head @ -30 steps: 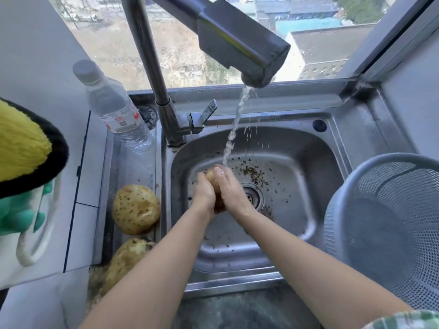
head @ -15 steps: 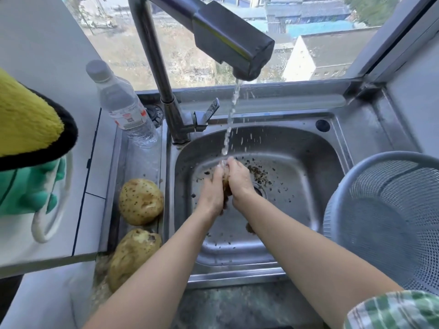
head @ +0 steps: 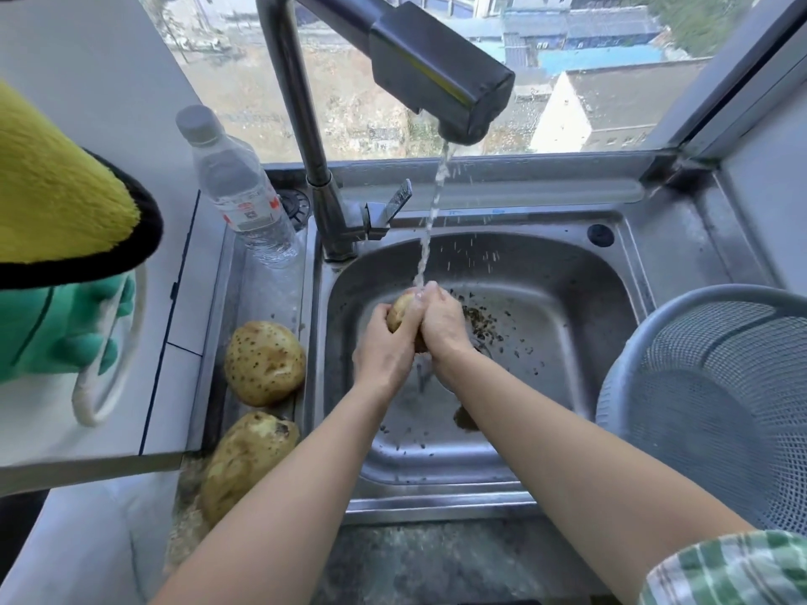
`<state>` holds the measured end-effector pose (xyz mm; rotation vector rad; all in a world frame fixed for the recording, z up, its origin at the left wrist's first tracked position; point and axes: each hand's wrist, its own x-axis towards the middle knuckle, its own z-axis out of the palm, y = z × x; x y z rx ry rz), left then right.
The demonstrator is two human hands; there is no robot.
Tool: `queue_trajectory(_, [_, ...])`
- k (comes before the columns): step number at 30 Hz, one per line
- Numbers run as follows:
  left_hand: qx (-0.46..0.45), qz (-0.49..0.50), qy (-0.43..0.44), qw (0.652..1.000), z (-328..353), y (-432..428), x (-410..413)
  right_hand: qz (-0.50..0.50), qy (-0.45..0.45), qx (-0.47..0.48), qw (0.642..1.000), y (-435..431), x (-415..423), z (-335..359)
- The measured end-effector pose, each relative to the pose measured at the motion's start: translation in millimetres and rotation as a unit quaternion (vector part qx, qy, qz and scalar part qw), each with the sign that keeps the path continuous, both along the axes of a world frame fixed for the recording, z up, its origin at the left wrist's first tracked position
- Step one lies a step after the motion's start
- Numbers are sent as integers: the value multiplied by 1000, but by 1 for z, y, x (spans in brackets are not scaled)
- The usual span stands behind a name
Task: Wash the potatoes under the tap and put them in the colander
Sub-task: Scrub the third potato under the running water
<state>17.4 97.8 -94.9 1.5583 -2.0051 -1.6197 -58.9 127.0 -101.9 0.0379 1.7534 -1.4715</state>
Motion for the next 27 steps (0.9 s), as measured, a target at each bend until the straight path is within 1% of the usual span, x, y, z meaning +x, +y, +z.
queue_trajectory(1, [-14,10,-9,1000,0,-2,1,28,25,-7,999,2,1,-3])
queue_trajectory(3, [12,65,-20,998,-1,-9,1,86,66,-31,994,7,5,-4])
queue_trajectory(5, [37,108,-39,993,-4,-16,1,111,55,-62,990,12,3,-3])
queue_trajectory(6, [28,103,-60,992,-3,-16,2,113,39,-69,991,13,1,0])
queue_trajectory(7, [-3,89,-84,993,-4,-16,3,115,31,-55,991,14,-1,2])
queue_trajectory(8, [-40,76,-103,991,-3,-14,5,121,33,-22,992,13,-4,2])
queue_trajectory(10, [-117,57,-106,986,-6,-12,9,146,36,74,986,9,-7,3])
queue_trajectory(11, [-137,59,-83,985,-6,-11,10,147,19,107,983,8,-8,2])
queue_trajectory(12, [-119,57,-44,990,-5,-9,10,142,-17,119,982,7,-7,3])
queue_trajectory(14, [-29,39,67,997,-6,-6,7,120,-86,98,984,11,-8,7])
queue_trajectory(16, [62,34,141,988,-1,-2,2,114,-130,63,983,17,-7,13])
queue_trajectory(17, [78,48,155,984,0,-2,0,123,-140,47,981,19,-6,11])
queue_trajectory(19, [101,130,161,973,4,-6,-6,160,-130,19,978,22,-4,9])
queue_trajectory(21, [152,243,136,948,11,-10,-14,200,-82,-23,976,23,-2,2])
queue_trajectory(22, [179,281,122,935,14,-13,-18,209,-54,-44,975,24,-1,0])
queue_trajectory(23, [191,295,117,929,15,-14,-20,205,-31,-51,977,25,0,-1])
queue_trajectory(24, [196,283,128,930,15,-13,-19,184,-21,-41,982,26,0,0])
queue_trajectory(25, [177,249,147,941,13,-11,-18,151,-23,-16,988,25,-1,1])
queue_trajectory(27, [115,134,209,962,5,-4,-12,93,-41,31,994,24,-5,1])
